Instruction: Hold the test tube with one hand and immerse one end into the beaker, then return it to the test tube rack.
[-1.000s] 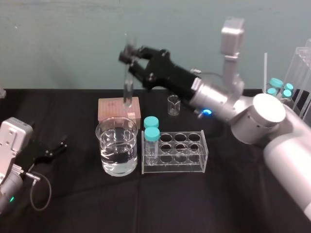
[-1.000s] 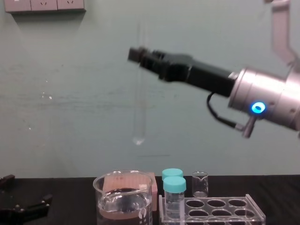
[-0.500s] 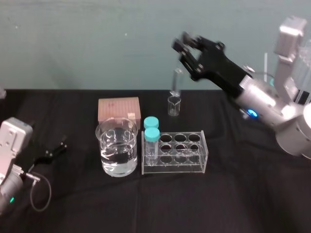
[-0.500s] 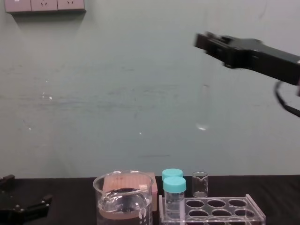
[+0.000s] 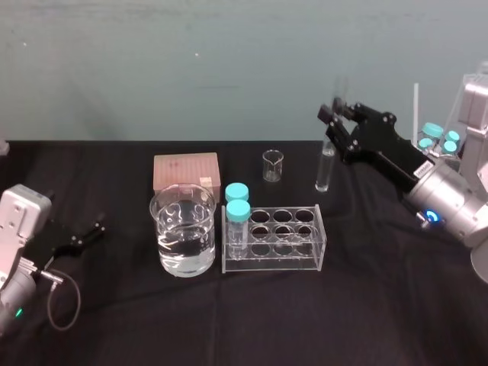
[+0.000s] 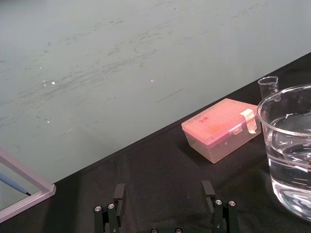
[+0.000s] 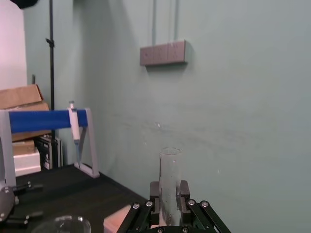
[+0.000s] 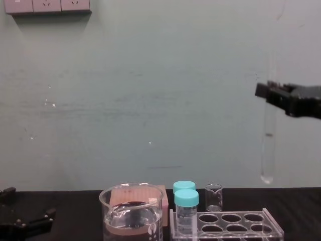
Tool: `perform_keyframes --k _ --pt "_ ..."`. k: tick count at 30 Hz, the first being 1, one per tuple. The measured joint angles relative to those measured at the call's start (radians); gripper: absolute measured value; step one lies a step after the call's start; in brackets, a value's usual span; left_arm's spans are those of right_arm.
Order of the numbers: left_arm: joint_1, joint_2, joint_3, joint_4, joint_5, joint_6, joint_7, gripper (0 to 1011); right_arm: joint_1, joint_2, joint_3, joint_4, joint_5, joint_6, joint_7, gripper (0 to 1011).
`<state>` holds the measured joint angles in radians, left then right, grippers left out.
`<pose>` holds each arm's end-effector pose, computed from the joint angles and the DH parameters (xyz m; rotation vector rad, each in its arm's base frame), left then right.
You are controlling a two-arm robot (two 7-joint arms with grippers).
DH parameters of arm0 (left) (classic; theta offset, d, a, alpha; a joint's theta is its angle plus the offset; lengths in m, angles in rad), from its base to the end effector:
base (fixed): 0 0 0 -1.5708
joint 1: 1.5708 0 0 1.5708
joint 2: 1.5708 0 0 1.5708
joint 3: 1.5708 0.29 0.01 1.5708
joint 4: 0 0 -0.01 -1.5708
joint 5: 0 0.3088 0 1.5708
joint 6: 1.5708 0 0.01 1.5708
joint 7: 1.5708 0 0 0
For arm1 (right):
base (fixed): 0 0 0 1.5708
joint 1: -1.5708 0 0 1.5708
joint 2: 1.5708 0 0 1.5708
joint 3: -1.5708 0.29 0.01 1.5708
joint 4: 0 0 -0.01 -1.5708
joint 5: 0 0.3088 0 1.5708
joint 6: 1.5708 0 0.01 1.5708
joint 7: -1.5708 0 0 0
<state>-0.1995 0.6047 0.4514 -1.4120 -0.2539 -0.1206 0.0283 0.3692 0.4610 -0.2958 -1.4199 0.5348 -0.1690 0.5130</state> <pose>0.3581 0.0827 -0.3023 0.3044 -0.2851 1.2479 0.4160 -0.0703 -0.2163 0.1654 -0.2182 -0.8595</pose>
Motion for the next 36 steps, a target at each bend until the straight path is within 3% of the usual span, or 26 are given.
perform_keyframes --k 14,36 --pt "0.000 0.000 0.000 0.000 0.000 0.000 0.000 1000 -0.021 -0.026 -0.005 0.034 0.007 0.035 0.017 234" --pt "0.000 0.000 0.000 0.000 0.000 0.000 0.000 1000 0.024 -0.052 -0.025 0.115 -0.008 0.047 0.037 234"
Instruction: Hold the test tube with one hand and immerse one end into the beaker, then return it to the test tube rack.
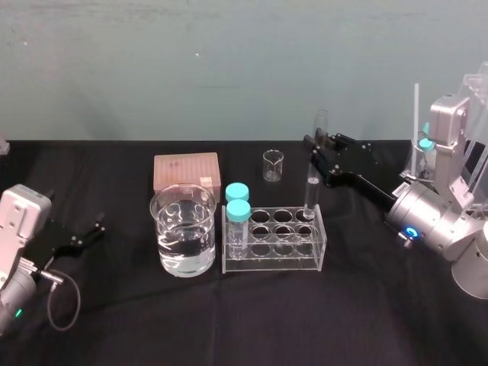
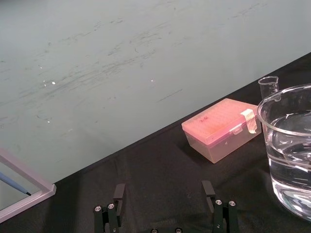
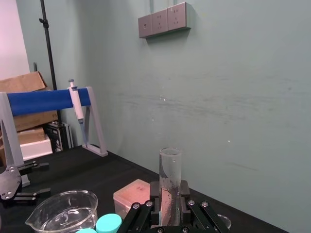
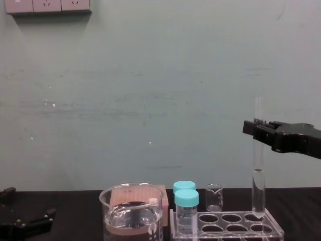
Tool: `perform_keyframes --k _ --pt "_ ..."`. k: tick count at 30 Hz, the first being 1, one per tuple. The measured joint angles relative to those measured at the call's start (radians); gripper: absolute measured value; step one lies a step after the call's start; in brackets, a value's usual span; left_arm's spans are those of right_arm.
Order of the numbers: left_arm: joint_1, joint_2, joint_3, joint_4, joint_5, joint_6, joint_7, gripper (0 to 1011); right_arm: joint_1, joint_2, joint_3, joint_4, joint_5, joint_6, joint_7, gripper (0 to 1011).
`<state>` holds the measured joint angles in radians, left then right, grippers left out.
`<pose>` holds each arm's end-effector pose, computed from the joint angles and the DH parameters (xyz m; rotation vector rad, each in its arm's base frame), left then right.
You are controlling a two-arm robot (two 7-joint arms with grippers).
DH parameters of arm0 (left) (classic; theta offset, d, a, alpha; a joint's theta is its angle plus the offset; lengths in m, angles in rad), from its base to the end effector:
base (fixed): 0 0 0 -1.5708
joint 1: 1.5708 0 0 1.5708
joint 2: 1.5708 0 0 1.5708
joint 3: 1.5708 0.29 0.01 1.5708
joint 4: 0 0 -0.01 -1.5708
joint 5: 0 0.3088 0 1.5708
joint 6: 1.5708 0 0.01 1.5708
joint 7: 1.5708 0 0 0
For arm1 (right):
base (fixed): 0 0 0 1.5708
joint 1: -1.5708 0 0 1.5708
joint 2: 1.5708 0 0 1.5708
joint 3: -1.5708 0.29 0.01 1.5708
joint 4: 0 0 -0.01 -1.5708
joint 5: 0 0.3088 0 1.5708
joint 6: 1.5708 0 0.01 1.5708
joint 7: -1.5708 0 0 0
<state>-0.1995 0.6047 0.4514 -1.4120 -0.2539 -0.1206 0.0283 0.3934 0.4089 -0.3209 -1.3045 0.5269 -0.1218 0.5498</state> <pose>0.3581 0.0827 -0.3023 0.3044 -0.2851 1.2479 0.4260 -0.0614 -0.2457 0.1126 -0.0953 -0.8460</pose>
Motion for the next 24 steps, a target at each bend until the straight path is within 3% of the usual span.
perform_keyframes --k 24 --pt "0.000 0.000 0.000 0.000 0.000 0.000 0.000 1000 0.050 -0.027 -0.032 0.106 -0.014 0.008 0.027 234"
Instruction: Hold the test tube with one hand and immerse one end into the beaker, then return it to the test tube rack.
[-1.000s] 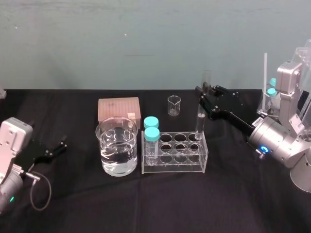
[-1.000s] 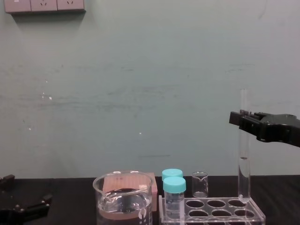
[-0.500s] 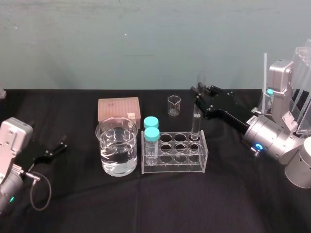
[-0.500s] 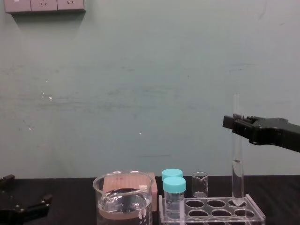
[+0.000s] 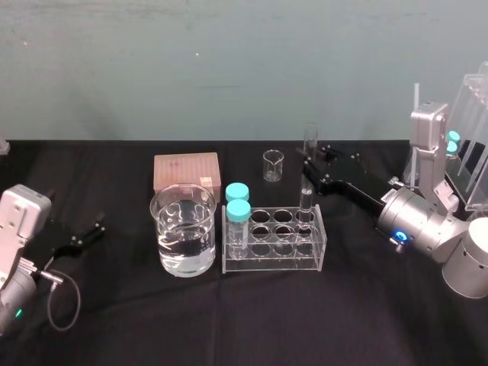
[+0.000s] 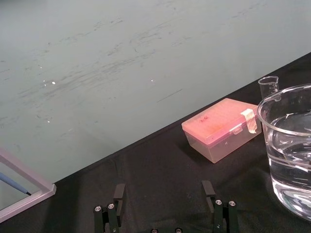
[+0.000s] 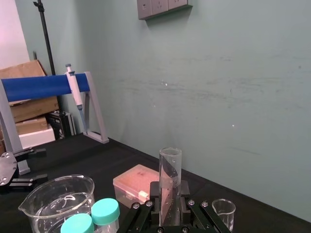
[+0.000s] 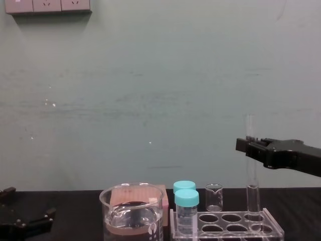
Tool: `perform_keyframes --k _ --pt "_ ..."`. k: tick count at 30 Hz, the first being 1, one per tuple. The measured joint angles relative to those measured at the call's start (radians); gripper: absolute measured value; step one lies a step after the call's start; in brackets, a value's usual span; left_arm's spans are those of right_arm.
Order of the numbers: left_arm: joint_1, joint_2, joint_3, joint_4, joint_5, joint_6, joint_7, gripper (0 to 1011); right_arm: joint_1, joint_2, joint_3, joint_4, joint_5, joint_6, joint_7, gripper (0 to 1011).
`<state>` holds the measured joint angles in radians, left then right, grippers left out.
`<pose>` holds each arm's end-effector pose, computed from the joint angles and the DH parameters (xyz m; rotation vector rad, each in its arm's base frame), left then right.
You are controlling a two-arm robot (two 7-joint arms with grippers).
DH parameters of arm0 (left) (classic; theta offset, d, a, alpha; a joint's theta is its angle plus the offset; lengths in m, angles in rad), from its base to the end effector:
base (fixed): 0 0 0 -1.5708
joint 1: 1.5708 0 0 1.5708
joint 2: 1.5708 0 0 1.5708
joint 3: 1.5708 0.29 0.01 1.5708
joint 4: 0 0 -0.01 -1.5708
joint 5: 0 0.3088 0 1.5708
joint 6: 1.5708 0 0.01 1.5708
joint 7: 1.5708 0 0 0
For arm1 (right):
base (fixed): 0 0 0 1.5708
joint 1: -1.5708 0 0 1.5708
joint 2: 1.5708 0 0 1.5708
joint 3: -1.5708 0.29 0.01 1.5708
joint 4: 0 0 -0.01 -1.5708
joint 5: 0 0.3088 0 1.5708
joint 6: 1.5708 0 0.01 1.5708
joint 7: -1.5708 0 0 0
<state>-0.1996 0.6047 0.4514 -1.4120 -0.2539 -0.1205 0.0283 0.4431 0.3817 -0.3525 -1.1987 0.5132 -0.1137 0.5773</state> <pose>0.3581 0.0827 -0.3022 0.3045 -0.2851 1.2480 0.4391 -0.0575 -0.2602 0.0687 -0.0479 -0.8314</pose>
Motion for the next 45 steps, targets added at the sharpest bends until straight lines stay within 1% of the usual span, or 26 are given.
perform_keyframes --k 17,29,45 --pt "0.000 0.000 0.000 0.000 0.000 0.000 0.000 1000 0.007 -0.005 -0.012 0.028 -0.012 0.002 0.005 234" --pt "0.000 0.000 0.000 0.000 0.000 0.000 0.000 1000 0.004 -0.013 -0.008 0.046 -0.014 -0.015 0.008 234" --pt "0.000 0.000 0.000 0.000 0.000 0.000 0.000 1000 0.010 -0.020 -0.005 0.072 -0.014 -0.023 0.019 234"
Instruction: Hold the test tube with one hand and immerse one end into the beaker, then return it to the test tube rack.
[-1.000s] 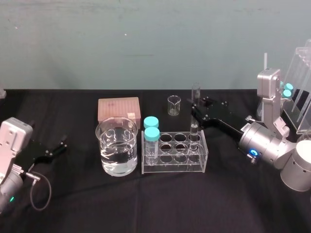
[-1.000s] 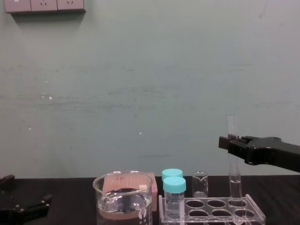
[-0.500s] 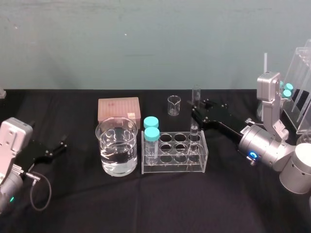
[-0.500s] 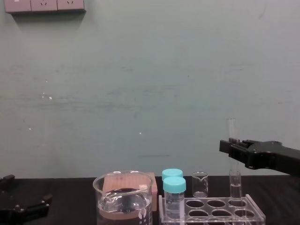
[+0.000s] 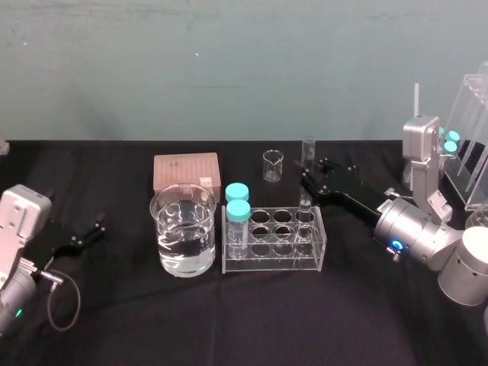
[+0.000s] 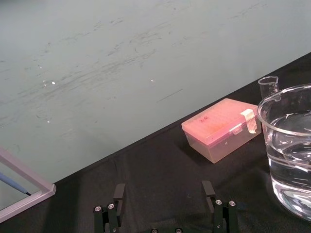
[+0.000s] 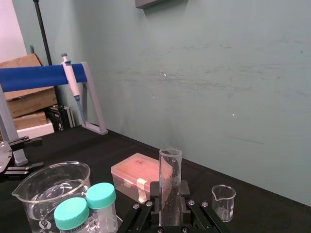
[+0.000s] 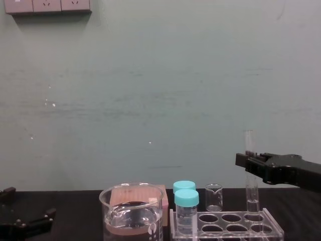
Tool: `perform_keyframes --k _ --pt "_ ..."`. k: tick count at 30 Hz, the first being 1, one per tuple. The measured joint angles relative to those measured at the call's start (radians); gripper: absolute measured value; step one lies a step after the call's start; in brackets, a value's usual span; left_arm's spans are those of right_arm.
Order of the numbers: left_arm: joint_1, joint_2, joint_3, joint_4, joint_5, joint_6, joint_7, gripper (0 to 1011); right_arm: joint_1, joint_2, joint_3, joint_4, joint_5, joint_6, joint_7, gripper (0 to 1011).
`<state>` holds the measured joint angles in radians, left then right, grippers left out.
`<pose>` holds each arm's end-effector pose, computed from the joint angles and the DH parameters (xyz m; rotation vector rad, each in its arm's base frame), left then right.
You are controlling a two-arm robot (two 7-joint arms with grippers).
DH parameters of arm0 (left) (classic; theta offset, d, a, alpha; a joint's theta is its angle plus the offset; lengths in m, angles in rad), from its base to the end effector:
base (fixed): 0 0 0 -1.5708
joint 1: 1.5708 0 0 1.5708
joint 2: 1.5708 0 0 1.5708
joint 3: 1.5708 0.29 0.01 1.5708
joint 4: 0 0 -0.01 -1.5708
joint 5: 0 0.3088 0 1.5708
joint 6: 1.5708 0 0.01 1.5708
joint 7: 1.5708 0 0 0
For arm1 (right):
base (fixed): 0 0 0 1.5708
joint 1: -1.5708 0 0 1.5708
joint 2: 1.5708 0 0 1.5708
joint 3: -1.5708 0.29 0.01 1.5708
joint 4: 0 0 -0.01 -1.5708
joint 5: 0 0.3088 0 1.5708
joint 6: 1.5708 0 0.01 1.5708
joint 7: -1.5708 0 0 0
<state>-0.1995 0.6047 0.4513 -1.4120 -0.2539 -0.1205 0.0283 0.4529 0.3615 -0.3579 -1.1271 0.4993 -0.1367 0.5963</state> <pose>0.3581 0.0827 -0.3023 0.3045 -0.2851 1.2481 0.4417 -0.0580 -0.2776 0.0499 -0.0235 -0.8324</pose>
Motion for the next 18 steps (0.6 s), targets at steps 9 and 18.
perform_keyframes --k 9,18 --pt "0.000 0.000 0.000 0.000 0.000 0.000 0.000 1000 0.005 -0.001 0.001 0.012 0.000 -0.001 0.007 234" --pt "0.000 0.000 0.000 0.000 0.000 0.000 0.000 1000 0.008 -0.001 -0.003 0.021 -0.001 0.003 0.012 234"
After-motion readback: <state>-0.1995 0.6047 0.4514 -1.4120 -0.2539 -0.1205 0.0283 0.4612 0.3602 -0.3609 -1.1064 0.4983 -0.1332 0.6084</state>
